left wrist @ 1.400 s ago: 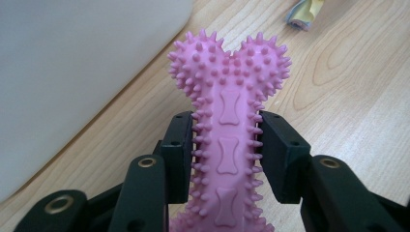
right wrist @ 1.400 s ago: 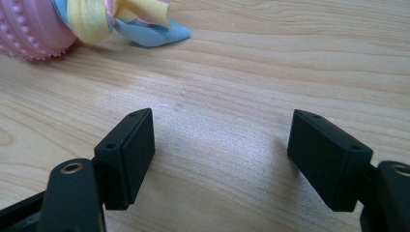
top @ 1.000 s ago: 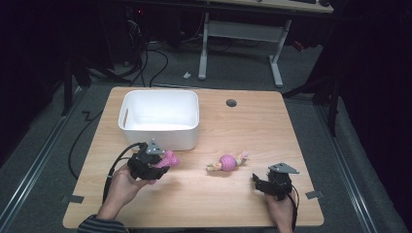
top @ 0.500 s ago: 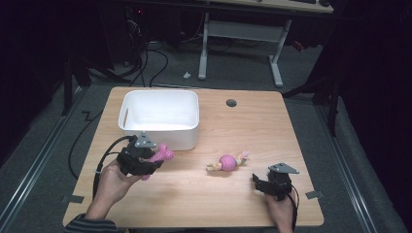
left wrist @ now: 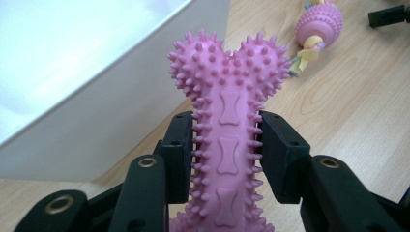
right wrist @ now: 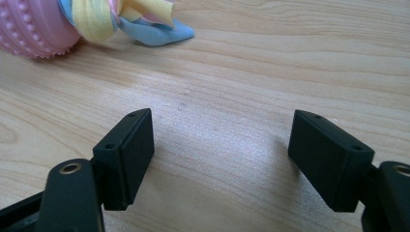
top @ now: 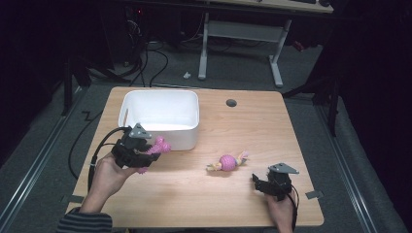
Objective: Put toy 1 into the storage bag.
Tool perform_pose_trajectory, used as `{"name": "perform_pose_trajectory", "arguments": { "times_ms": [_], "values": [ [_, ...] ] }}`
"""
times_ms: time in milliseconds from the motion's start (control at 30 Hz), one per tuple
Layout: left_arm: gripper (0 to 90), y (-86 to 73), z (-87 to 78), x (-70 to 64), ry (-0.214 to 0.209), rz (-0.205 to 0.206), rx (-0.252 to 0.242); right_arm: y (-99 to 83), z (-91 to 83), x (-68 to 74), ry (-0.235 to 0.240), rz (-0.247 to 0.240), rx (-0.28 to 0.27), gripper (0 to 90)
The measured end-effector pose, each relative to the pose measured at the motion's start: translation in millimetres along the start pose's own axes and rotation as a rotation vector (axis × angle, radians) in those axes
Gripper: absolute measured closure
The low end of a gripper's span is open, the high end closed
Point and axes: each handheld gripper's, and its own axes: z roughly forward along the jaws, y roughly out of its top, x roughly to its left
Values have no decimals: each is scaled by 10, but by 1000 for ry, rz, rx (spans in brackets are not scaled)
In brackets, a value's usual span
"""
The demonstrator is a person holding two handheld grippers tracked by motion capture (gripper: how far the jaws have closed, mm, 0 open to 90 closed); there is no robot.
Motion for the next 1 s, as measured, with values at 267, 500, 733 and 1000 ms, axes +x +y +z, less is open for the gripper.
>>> {"name": "perform_pose_trajectory", "arguments": {
  "times_ms": [267,500,733,1000],
  "values": [
    [586,135,-102,97,3,1,-9,0,-1,1,0,1,1,246],
    [586,300,-190,189,11,-1,-21,0,-1,1,1,0,1,246],
    [587,441,-230,306,24,4,-34,0,-1,1,2,-1,1,246],
    [587,559,-205,410,30,-6,-29,0,-2,2,3,-2,2,246]
  ]
}}
